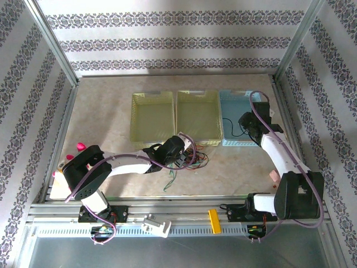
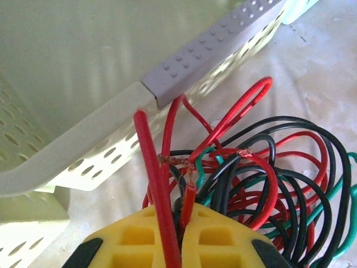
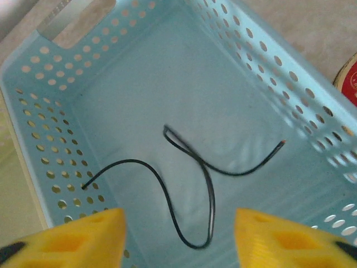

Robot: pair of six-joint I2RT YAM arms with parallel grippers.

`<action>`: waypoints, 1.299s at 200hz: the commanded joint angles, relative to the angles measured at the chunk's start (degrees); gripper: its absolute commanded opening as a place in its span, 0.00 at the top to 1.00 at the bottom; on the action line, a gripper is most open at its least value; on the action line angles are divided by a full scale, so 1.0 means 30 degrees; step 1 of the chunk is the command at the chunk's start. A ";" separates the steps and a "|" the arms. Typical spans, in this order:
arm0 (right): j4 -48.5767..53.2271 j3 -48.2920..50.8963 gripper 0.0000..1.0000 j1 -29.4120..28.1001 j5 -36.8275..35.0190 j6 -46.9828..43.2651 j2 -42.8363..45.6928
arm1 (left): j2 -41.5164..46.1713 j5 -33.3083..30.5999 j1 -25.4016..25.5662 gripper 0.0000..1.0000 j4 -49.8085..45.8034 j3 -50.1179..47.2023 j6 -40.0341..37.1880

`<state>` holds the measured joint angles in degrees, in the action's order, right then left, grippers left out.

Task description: Untangle the cables

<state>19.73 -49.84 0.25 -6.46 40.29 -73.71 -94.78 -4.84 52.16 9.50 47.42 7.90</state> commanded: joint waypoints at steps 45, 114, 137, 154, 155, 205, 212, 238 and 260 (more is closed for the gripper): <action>0.5998 0.0087 0.33 -0.3356 0.0224 -0.1684 0.4633 | 0.0533 -0.0291 0.0279 1.00 0.0998 -0.0481 0.0822; 0.5118 0.3234 0.50 -0.9898 0.5957 -0.3010 0.3099 | 0.0401 -0.0510 0.0279 1.00 0.0487 -0.0722 0.0823; 0.4569 0.3272 0.58 -1.0037 0.6328 -0.3389 0.1377 | 0.0334 -0.0583 0.0277 1.00 0.0094 -0.0656 0.0767; 0.4277 0.3111 0.59 -1.0059 0.6371 -0.3577 0.0459 | 0.0364 -0.0668 0.0279 1.00 0.0133 -0.0737 0.0765; 0.4271 0.3095 0.59 -1.0067 0.6357 -0.3582 0.0415 | 0.0364 -0.0670 0.0279 1.00 0.0139 -0.0742 0.0765; 0.3380 0.2730 0.59 -1.0103 0.5954 -0.3810 -0.1571 | 0.0307 -0.0672 0.0279 1.00 0.0215 -0.0763 0.0820; 0.3184 0.2699 0.59 -1.0117 0.5904 -0.3794 -0.1823 | 0.0312 -0.0643 0.0279 1.00 0.0234 -0.0748 0.0823; 0.2383 0.2641 0.60 -1.0242 0.5497 -0.3622 -0.2716 | 0.0360 -0.0563 0.0275 1.00 0.0178 -0.0719 0.0795; 0.1982 0.2444 0.61 -1.0545 0.5365 -0.3509 -0.3368 | 0.0393 -0.0439 0.0279 1.00 0.0087 -0.0704 0.0706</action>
<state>28.42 -40.66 -29.98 10.98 29.78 -81.95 -94.74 -6.09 52.16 10.90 45.95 9.52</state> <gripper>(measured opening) 0.396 0.075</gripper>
